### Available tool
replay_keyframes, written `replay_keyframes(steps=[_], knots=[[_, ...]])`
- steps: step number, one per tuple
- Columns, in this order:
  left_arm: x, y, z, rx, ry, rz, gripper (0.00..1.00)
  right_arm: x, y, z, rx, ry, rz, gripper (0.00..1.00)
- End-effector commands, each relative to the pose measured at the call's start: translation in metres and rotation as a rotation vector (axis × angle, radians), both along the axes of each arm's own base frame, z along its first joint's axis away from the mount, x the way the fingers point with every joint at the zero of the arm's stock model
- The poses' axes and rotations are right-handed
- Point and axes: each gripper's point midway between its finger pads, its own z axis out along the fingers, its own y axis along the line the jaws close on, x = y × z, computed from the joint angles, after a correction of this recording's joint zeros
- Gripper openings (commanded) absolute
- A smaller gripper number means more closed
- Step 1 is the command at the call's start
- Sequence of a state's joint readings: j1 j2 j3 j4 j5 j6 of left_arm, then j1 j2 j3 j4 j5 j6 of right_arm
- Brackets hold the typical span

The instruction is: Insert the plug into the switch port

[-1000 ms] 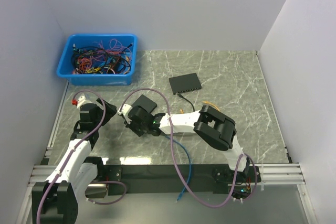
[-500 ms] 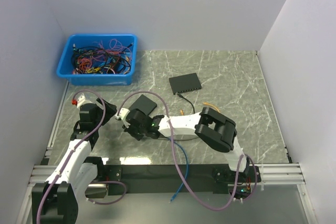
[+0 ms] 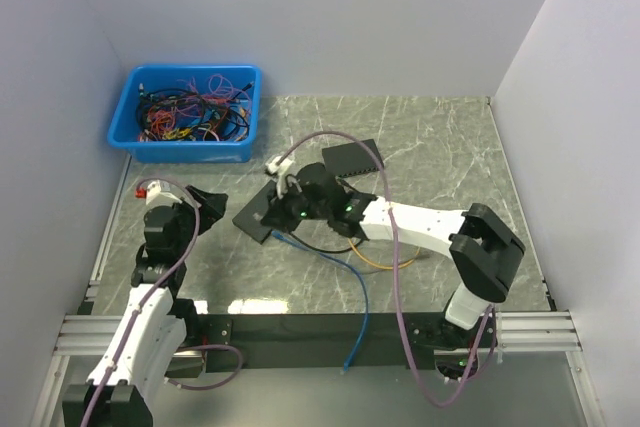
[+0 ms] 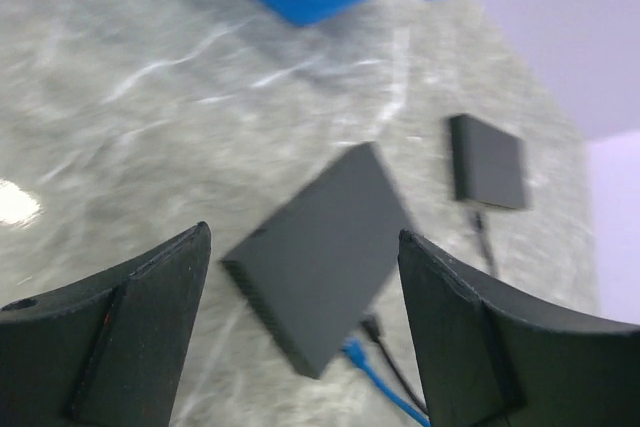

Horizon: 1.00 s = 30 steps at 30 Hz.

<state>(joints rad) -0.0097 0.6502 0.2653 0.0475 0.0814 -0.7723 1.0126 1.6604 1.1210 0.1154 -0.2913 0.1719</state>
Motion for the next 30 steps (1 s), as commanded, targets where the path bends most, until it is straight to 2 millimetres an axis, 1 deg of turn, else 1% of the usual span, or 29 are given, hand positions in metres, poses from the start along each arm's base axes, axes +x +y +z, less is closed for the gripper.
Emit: replay_keyframes(steps=[1,2,4,5,6,7,8,9,10,11,12,14,15,16,18,19,20,22,23,24,25,30], knots=[[0.001,-0.022,0.041,-0.043,-0.180,-0.122,0.81,-0.001,-0.007,0.018,0.110,0.068,0.031,0.00],[-0.001,-0.032,0.055,-0.058,-0.244,-0.182,0.82,0.002,-0.010,0.030,0.151,0.065,0.042,0.00],[-0.008,-0.044,0.065,-0.095,-0.303,-0.247,0.83,0.003,-0.017,0.033,0.179,0.096,0.041,0.00],[-0.015,-0.056,0.079,-0.125,-0.377,-0.324,0.84,0.005,-0.019,0.044,0.221,0.092,0.057,0.00],[-0.019,-0.062,0.083,-0.139,-0.401,-0.362,0.84,0.005,-0.022,0.047,0.237,0.095,0.061,0.00],[-0.023,-0.067,0.089,-0.151,-0.430,-0.392,0.85,0.004,-0.025,0.045,0.247,0.120,0.062,0.00],[-0.028,-0.075,0.089,-0.166,-0.437,-0.443,0.85,0.006,-0.026,0.052,0.277,0.113,0.066,0.00],[-0.031,-0.079,0.095,-0.177,-0.476,-0.469,0.86,0.005,-0.029,0.054,0.292,0.124,0.081,0.00],[-0.033,-0.082,0.097,-0.183,-0.487,-0.488,0.86,0.004,-0.033,0.053,0.304,0.149,0.081,0.00],[-0.037,-0.088,0.095,-0.195,-0.481,-0.526,0.84,0.006,-0.033,0.058,0.330,0.143,0.088,0.00],[-0.040,-0.091,0.100,-0.205,-0.517,-0.544,0.84,0.006,-0.036,0.060,0.340,0.151,0.098,0.00],[-0.046,-0.098,0.103,-0.225,-0.540,-0.584,0.83,0.004,-0.039,0.062,0.365,0.168,0.105,0.00],[-0.049,-0.102,0.099,-0.246,-0.529,-0.605,0.81,0.004,-0.040,0.064,0.372,0.170,0.108,0.00],[-0.053,-0.105,0.106,-0.247,-0.570,-0.624,0.80,0.005,-0.042,0.062,0.374,0.181,0.105,0.00],[-0.058,-0.115,0.106,-0.257,-0.573,-0.668,0.78,0.007,-0.043,0.064,0.388,0.182,0.108,0.00],[-0.060,-0.119,0.109,-0.255,-0.586,-0.683,0.77,0.008,-0.044,0.061,0.390,0.200,0.104,0.00],[-0.064,-0.126,0.110,-0.259,-0.586,-0.713,0.77,0.008,-0.044,0.064,0.404,0.196,0.115,0.00],[-0.064,-0.132,0.114,-0.248,-0.602,-0.721,0.77,0.009,-0.046,0.062,0.410,0.217,0.113,0.00],[-0.068,-0.138,0.116,-0.253,-0.605,-0.744,0.77,0.008,-0.046,0.065,0.424,0.214,0.127,0.00],[-0.067,-0.140,0.116,-0.247,-0.604,-0.746,0.77,0.009,-0.047,0.064,0.426,0.217,0.125,0.00],[-0.066,-0.142,0.117,-0.248,-0.601,-0.743,0.76,0.008,-0.047,0.061,0.422,0.226,0.126,0.00],[-0.059,-0.146,0.112,-0.232,-0.576,-0.729,0.71,0.009,-0.048,0.064,0.426,0.221,0.126,0.00]])
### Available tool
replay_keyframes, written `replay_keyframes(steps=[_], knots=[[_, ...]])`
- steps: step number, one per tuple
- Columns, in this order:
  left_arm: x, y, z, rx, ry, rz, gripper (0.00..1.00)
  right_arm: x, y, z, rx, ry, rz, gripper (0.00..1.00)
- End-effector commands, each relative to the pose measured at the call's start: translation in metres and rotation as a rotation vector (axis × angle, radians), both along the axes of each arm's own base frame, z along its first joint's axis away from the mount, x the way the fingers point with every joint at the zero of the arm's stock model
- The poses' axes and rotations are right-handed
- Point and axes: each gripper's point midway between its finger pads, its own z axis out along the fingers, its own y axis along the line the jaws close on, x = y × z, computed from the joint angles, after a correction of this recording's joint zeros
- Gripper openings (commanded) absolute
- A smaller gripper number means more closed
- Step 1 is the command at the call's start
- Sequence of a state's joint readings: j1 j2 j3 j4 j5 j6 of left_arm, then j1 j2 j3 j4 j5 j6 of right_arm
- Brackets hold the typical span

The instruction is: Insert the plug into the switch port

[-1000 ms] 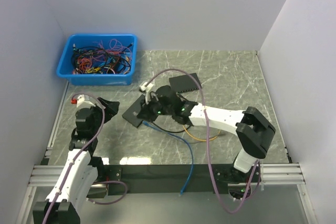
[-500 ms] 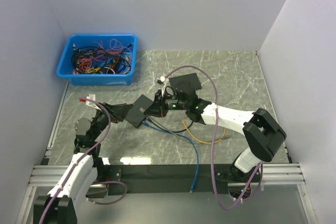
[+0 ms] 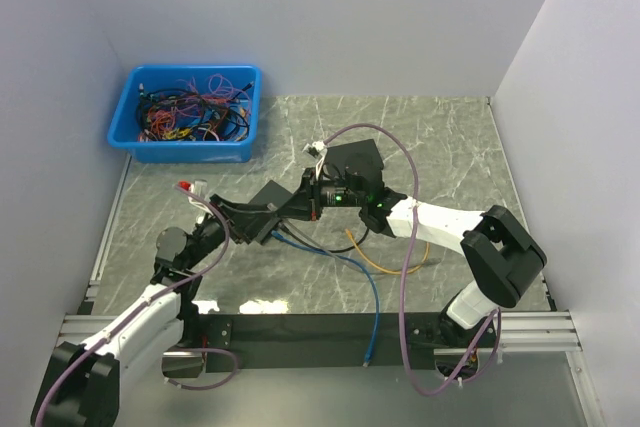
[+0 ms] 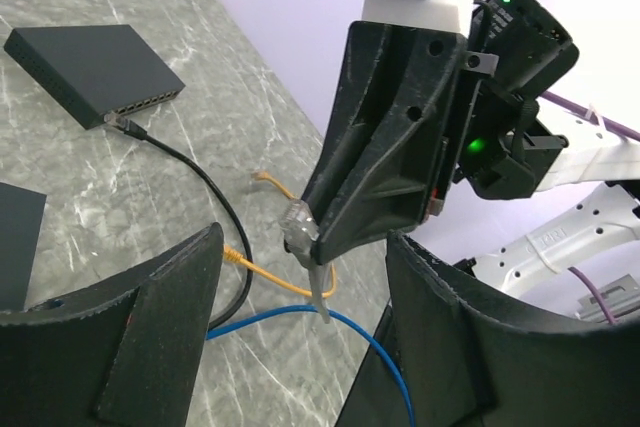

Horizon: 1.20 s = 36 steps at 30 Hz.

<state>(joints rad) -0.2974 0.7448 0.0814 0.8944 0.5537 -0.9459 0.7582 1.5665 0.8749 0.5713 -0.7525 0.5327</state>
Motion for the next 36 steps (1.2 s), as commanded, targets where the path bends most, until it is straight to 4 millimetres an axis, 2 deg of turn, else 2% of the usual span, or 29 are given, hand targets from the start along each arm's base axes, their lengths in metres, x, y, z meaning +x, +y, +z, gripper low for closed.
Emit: replay_keyframes(steps=[1,9,22,28,31,32,34,35,36], knots=[[0.007,0.001,0.027,-0.006,-0.105,0.034,0.71,-0.001,0.000,0.018,0.059,-0.039,0.020,0.00],[0.009,0.002,0.030,-0.025,-0.110,0.053,0.63,-0.003,0.002,0.016,0.065,-0.022,0.040,0.00],[0.010,-0.001,0.036,-0.041,-0.122,0.046,0.56,-0.004,0.004,0.013,0.060,-0.014,0.055,0.00],[0.011,-0.009,0.037,-0.034,-0.114,0.024,0.39,-0.004,0.004,0.012,0.056,-0.011,0.058,0.00],[0.012,-0.011,0.035,-0.030,-0.104,0.020,0.27,-0.003,0.004,0.011,0.051,-0.012,0.056,0.00],[0.011,-0.013,0.036,-0.030,-0.105,0.019,0.19,-0.003,0.004,0.010,0.045,-0.009,0.053,0.00],[0.013,-0.013,0.036,-0.026,-0.097,0.031,0.11,0.000,0.003,0.010,0.037,-0.021,0.038,0.00],[0.015,-0.013,0.033,-0.014,-0.079,0.038,0.04,0.002,0.002,0.008,0.025,-0.020,0.025,0.02],[0.017,-0.012,0.032,-0.008,-0.066,0.047,0.01,0.003,0.001,0.009,0.021,-0.033,0.017,0.11]])
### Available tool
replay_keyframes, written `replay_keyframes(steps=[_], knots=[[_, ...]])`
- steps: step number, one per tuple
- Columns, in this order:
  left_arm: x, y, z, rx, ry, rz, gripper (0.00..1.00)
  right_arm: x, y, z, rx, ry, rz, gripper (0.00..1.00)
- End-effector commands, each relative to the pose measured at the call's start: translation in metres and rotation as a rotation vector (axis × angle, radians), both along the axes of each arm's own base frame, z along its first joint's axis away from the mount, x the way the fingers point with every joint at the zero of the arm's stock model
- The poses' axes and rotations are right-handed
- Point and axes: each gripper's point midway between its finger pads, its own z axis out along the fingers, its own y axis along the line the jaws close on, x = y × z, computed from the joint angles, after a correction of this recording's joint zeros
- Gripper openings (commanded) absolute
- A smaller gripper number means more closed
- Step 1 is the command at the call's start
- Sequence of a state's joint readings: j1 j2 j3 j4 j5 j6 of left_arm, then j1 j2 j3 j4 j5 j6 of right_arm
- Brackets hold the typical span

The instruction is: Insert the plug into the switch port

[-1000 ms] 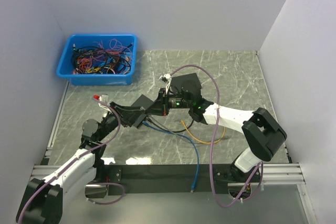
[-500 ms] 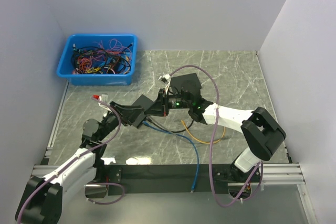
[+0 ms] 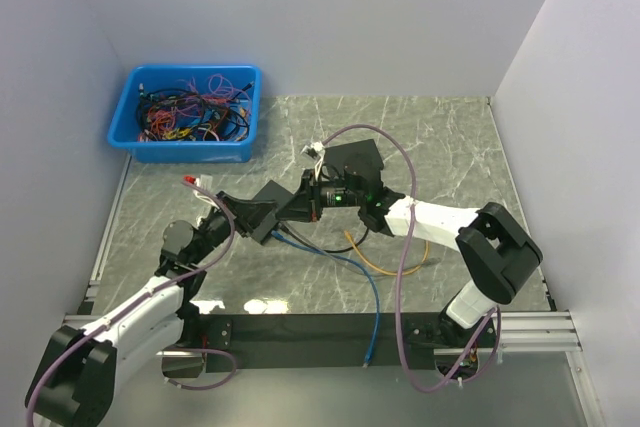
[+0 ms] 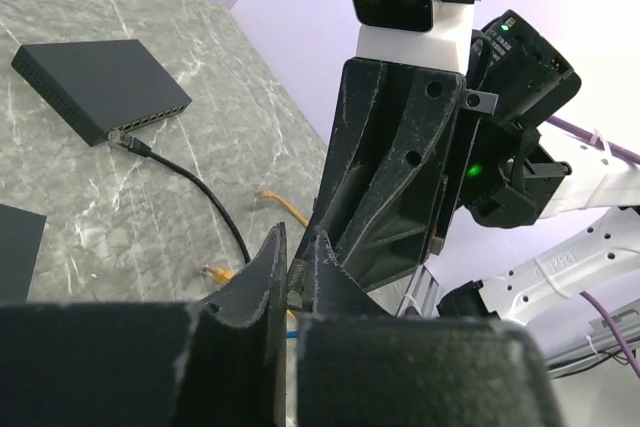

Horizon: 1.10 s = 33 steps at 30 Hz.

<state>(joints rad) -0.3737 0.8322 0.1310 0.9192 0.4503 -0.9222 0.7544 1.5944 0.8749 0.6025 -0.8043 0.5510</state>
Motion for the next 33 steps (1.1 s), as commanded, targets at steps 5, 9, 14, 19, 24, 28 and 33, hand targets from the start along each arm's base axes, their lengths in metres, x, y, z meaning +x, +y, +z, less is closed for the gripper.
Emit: replay_keyframes(steps=[5,9,14,19,24,28,33], knots=[[0.026,0.012,0.009,0.039,0.091,0.150,0.01,0.021,-0.009,0.018,-0.024,-0.090,-0.131,0.61],[0.041,0.022,-0.001,0.063,0.223,0.244,0.01,0.029,-0.020,0.027,-0.041,-0.141,-0.217,0.67],[0.048,0.018,0.005,0.039,0.301,0.248,0.00,0.041,-0.036,0.029,-0.107,-0.225,-0.364,0.66],[0.047,0.009,0.009,0.000,0.310,0.194,0.00,0.033,-0.029,0.034,-0.172,-0.340,-0.425,0.61],[0.046,0.005,0.006,-0.011,0.322,0.177,0.00,0.033,-0.017,0.022,-0.243,-0.362,-0.440,0.58],[0.045,0.005,0.005,-0.013,0.321,0.175,0.00,0.035,-0.012,0.015,-0.272,-0.370,-0.450,0.56],[0.045,0.002,0.004,-0.008,0.322,0.167,0.01,0.037,-0.009,0.012,-0.283,-0.370,-0.457,0.52]])
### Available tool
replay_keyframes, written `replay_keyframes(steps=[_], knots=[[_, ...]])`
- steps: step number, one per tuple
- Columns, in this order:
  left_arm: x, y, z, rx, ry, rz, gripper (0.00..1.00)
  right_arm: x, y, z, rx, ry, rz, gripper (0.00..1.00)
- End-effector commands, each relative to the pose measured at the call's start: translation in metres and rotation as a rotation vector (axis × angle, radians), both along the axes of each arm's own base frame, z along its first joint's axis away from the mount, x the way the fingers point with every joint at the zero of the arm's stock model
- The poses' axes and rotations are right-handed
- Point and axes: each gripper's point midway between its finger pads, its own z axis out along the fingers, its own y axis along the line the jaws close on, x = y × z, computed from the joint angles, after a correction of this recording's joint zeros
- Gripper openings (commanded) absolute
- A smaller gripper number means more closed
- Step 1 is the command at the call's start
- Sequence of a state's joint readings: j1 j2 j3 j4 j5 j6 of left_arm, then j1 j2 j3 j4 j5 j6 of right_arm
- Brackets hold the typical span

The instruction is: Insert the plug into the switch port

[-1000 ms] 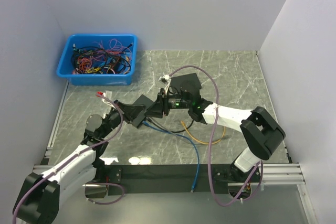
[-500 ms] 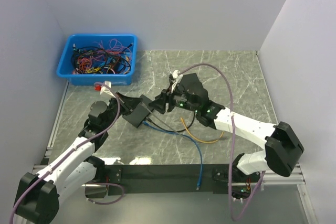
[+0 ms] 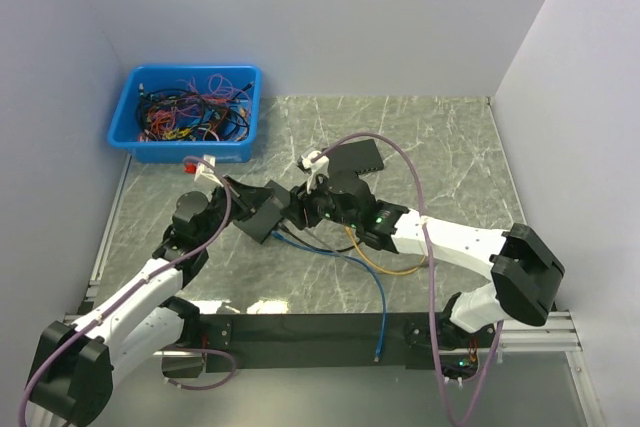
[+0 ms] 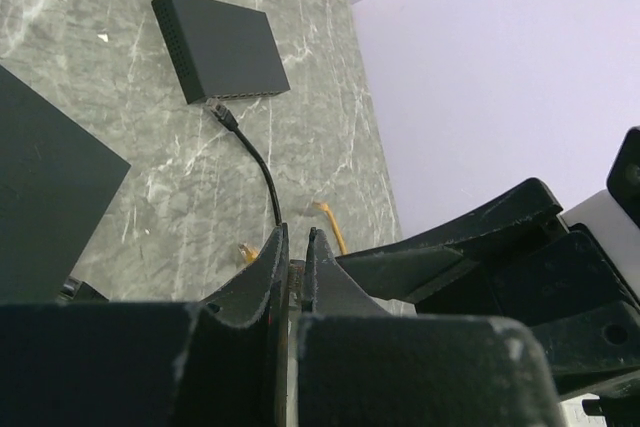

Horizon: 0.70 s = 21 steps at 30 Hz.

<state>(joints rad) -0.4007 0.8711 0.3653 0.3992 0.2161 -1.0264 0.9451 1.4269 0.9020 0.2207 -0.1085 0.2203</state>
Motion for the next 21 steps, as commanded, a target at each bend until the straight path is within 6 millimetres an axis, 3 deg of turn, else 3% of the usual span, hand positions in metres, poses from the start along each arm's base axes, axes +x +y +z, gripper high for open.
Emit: replay_keyframes(steps=[1,14,21], knots=[[0.000,-0.008,0.021,-0.040,-0.055,-0.033,0.01,0.012,0.009,0.028,0.036,-0.069,-0.031,0.52],[-0.001,-0.020,0.020,-0.043,-0.055,-0.062,0.01,0.015,0.013,0.020,0.014,-0.058,-0.035,0.44],[-0.002,-0.022,0.020,-0.041,-0.056,-0.069,0.01,0.016,0.014,0.018,0.007,-0.057,-0.043,0.23]])
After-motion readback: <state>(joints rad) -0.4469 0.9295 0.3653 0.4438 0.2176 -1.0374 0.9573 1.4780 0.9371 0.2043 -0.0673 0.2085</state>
